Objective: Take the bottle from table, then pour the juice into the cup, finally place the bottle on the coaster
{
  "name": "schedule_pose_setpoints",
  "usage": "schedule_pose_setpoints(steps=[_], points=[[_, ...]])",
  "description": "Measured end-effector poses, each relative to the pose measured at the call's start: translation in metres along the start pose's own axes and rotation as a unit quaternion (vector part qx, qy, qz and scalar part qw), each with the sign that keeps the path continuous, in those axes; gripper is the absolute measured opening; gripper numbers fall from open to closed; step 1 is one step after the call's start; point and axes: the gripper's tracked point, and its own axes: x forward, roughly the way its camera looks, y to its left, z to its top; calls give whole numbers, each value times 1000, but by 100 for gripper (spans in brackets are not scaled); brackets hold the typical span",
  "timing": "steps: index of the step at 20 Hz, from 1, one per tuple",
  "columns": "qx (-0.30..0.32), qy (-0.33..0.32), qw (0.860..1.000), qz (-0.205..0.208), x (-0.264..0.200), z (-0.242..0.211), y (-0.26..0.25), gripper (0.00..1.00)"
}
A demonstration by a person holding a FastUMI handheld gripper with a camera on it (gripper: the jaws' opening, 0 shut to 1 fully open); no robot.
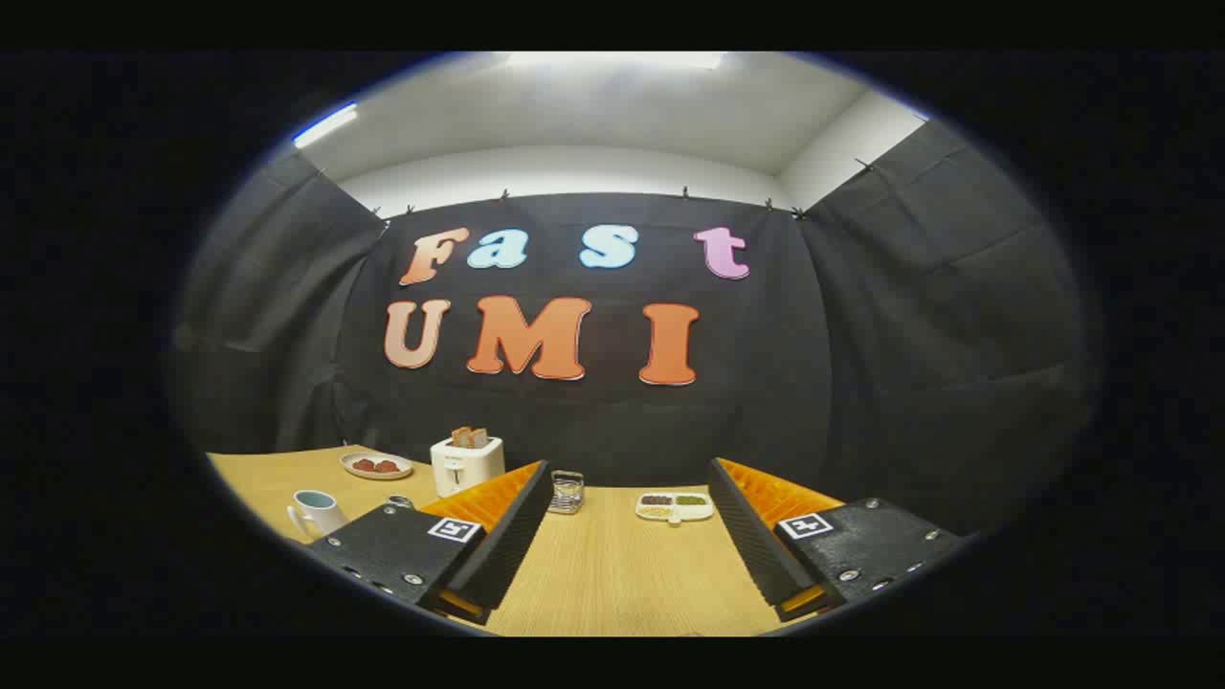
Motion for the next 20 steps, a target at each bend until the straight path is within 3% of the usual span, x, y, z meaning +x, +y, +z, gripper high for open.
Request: schedule_pose_setpoints(steps=[20], points=[[35, 26, 999, 23, -9, -14, 28, 97]])
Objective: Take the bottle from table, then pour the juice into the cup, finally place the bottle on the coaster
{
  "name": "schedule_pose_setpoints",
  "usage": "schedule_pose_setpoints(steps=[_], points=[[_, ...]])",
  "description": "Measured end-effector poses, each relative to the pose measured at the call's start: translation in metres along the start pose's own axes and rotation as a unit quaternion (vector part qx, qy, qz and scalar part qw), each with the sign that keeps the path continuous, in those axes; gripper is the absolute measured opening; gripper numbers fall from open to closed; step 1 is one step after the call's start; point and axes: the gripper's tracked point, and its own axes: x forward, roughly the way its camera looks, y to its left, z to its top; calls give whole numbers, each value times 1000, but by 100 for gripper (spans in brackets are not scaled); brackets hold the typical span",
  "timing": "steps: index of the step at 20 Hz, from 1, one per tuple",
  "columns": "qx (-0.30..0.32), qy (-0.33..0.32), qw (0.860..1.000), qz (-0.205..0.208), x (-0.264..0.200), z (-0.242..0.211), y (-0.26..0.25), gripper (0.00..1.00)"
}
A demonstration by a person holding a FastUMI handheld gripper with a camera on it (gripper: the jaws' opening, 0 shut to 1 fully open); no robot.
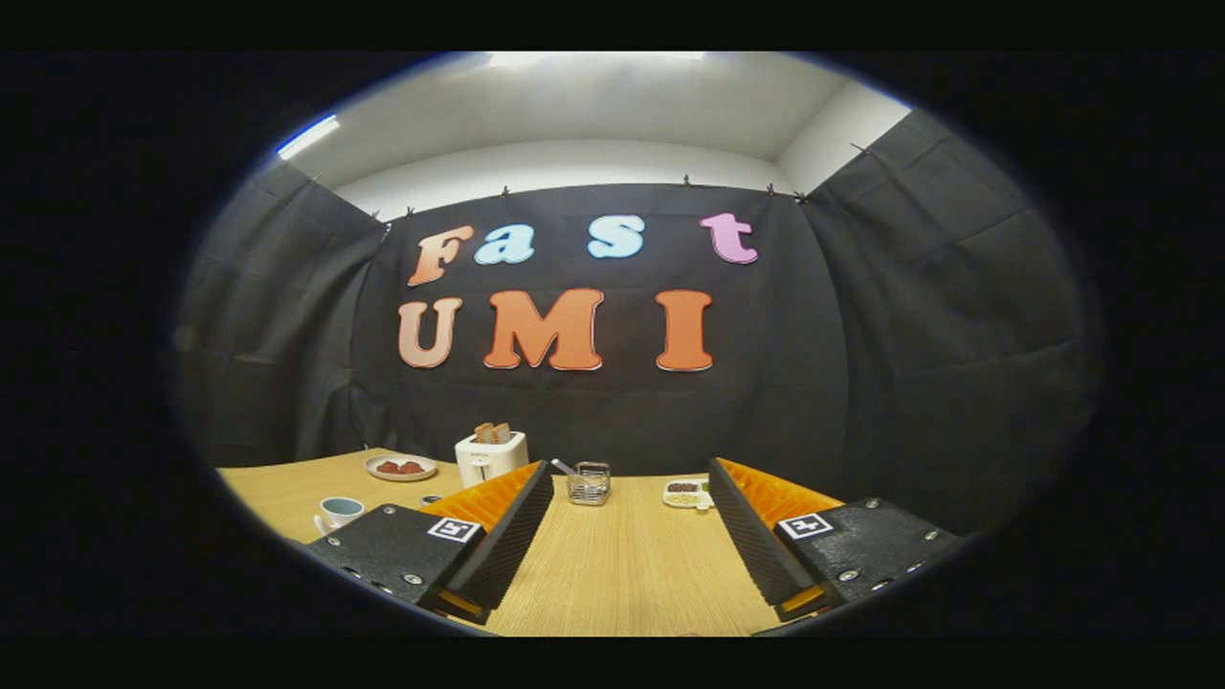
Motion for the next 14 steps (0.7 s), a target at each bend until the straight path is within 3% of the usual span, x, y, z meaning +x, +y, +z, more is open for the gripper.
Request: schedule_pose_setpoints(steps=[7, 14], points=[[0, 16, 999, 37, 0, -17, 35, 97], [5, 43, 994, 98, -1, -49, 85, 97]])
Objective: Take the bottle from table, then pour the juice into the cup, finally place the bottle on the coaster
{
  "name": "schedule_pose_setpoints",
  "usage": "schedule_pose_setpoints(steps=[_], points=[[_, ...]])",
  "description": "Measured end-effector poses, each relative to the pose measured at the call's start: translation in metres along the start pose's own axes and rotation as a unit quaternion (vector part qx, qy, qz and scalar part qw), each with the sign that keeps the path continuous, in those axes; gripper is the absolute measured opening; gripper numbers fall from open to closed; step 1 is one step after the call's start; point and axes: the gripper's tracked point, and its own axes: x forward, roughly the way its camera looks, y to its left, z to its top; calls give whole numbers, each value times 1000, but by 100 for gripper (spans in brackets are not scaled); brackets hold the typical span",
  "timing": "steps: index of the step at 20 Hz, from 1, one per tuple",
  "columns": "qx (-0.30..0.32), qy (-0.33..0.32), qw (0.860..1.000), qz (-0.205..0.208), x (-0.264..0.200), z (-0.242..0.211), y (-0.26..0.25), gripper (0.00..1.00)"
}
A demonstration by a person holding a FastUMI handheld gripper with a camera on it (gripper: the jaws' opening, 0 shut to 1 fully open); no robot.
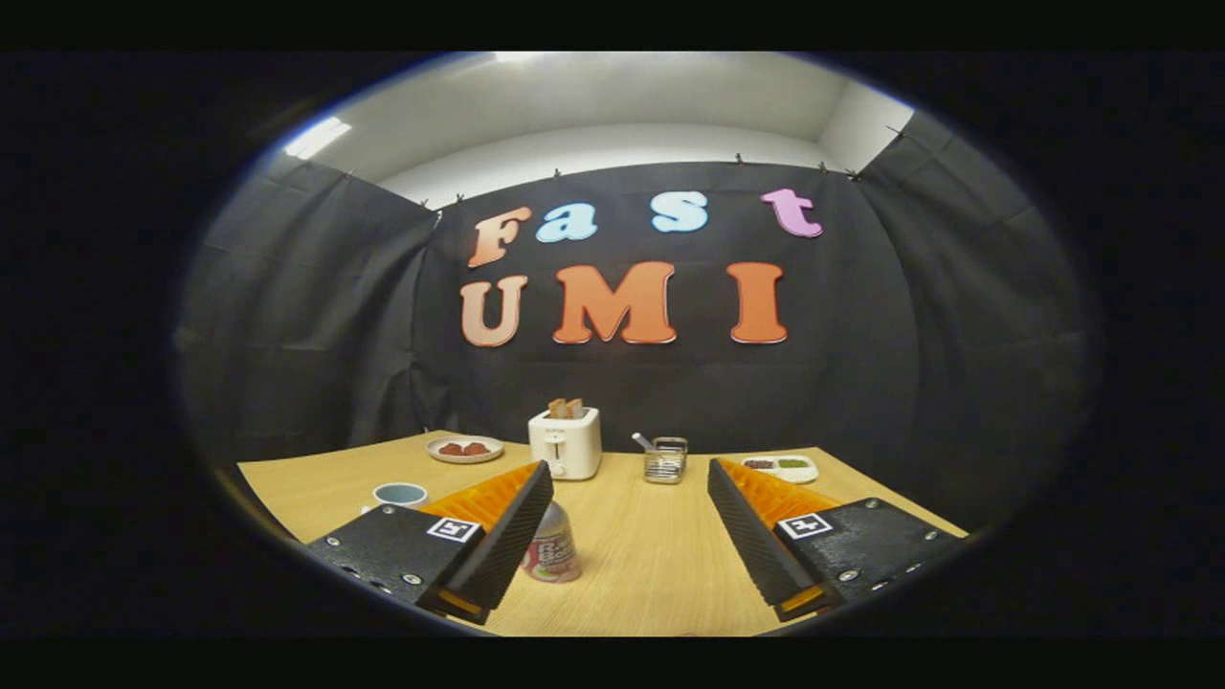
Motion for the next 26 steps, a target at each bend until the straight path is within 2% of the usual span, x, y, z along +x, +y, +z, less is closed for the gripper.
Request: schedule_pose_setpoints(steps=[12, 26], points=[[-4, 43, 997, 65, 23, -64, 56, 97], [-2, 109, 991, 73, 49, -134, 78, 98]])
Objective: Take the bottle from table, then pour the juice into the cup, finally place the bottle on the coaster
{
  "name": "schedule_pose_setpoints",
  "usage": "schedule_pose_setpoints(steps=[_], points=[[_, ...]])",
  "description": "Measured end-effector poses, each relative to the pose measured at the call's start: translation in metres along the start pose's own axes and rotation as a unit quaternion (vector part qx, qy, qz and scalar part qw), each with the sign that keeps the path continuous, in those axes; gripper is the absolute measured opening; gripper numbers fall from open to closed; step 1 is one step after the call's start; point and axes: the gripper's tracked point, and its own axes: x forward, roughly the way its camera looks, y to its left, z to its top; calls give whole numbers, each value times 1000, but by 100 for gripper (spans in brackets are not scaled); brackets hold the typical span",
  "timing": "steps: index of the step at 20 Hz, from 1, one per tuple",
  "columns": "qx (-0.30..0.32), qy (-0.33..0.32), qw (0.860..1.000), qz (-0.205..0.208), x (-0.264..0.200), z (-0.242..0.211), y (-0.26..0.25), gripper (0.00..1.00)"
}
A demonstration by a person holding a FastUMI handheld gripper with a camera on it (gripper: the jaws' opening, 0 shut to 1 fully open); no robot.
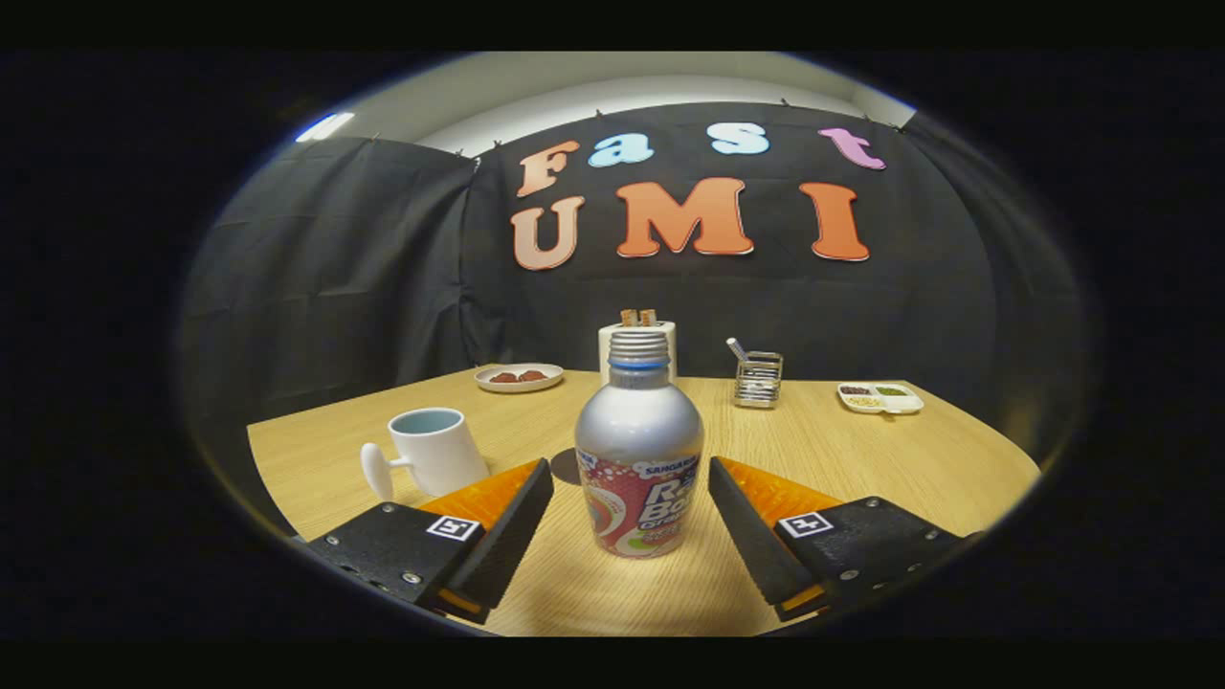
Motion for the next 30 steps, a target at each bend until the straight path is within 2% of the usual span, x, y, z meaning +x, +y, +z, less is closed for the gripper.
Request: schedule_pose_setpoints(steps=[5, 9, 10, 13, 18, 24, 30], points=[[-7, 19, 1000, -10, 6, -15, -1, 97], [-14, 25, 999, -26, 11, -20, -6, 89], [-12, 25, 999, -28, 14, -20, -6, 82], [-16, 34, 999, -26, 13, -18, -2, 79], [-92, 35, 994, -46, 15, -6, -2, 78], [-178, 37, 981, -61, 20, 10, 1, 78], [-278, 41, 957, -78, 26, 18, 6, 78]])
